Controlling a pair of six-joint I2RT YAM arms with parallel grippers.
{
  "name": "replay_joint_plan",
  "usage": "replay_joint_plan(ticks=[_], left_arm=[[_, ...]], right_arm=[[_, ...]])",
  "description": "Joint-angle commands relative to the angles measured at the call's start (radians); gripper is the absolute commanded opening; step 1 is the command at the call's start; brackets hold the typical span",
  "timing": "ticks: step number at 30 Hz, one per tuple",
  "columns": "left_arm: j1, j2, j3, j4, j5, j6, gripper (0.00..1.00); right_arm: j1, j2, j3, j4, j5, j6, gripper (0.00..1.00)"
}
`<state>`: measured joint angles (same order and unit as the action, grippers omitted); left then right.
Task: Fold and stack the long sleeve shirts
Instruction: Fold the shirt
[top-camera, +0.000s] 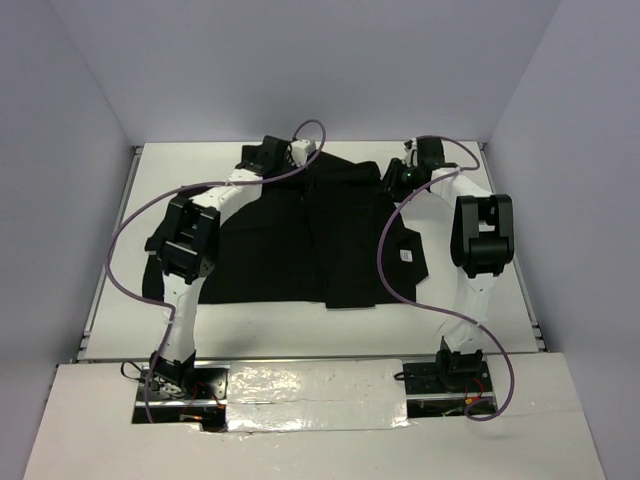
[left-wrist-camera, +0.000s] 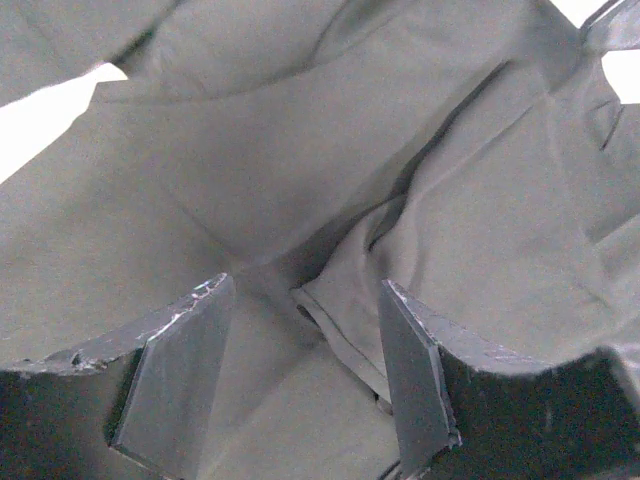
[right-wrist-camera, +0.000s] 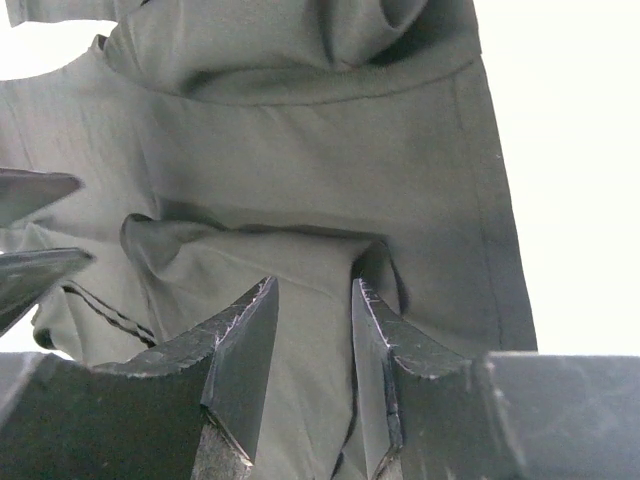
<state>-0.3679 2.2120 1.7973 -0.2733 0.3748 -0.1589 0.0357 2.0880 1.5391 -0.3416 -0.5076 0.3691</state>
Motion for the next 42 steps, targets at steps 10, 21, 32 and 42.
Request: replay_joint_plan(ticks=[10,21,32,42], left_arm=[[-0.003,0.055,0.01,-0.004,0.079,0.03,0.64],[-0.012,0.049,-0.007,0.002,0.174,0.028,0.18],[-0.011,-0.009,-0.045,0.062,0.168,0.027,0.0],[-0.011,-0.058,-0.01,0.094,0.213,0.025,0.0]], right_arm=[[0.05,0.113,0.153,-0.105,0.021,-0.041,0.45],[0.075,0.052,0.107,-0.117,0.049,-0.229,0.45],[0.089,0.063,0.11,-0.139,0.081,-0.282,0.04],[0.087,-0.072,0.116,-0.086,0.078,-0.271,0.0]])
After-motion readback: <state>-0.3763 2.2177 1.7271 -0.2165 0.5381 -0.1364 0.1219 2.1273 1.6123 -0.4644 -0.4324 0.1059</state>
